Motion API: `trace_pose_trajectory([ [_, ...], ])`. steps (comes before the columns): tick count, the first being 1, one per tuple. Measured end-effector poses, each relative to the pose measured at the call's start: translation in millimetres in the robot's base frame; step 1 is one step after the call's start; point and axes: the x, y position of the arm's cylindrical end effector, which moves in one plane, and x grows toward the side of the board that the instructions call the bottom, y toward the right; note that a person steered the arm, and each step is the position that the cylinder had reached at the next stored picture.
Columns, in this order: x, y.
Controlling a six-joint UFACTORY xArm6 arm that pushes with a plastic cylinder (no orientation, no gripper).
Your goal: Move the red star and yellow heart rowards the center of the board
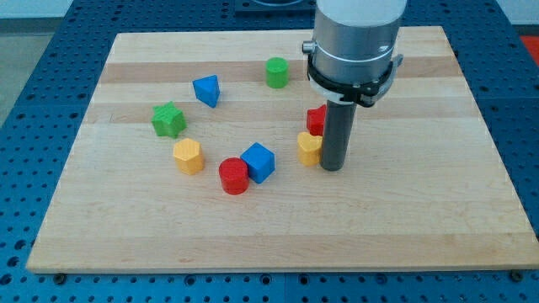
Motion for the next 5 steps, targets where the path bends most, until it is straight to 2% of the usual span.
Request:
trace_pose_trajectory([
  [5, 0.0, -28.4],
])
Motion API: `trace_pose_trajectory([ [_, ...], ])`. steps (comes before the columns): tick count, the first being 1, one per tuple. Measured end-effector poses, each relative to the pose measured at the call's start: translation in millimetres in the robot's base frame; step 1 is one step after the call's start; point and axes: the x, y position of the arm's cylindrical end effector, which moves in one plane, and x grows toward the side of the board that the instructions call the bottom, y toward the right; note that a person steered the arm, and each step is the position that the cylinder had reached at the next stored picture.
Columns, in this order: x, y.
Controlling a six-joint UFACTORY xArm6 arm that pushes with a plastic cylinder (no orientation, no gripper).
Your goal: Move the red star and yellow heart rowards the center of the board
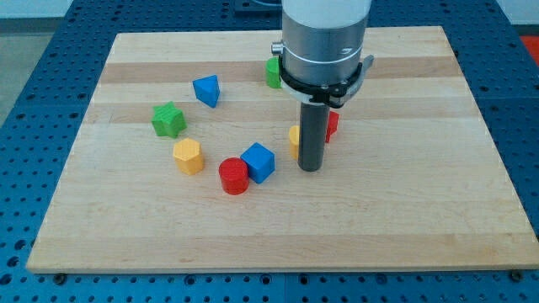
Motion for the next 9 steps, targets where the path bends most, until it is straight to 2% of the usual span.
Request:
trace_pose_trajectory([
  [1, 0.2, 20.1],
  [2, -10.4, 72.7],
  [3, -52.4, 114.9],
  [5, -155.0, 118.8],
  [7, -255.8, 86.3],
  [9, -266.4, -20.7],
])
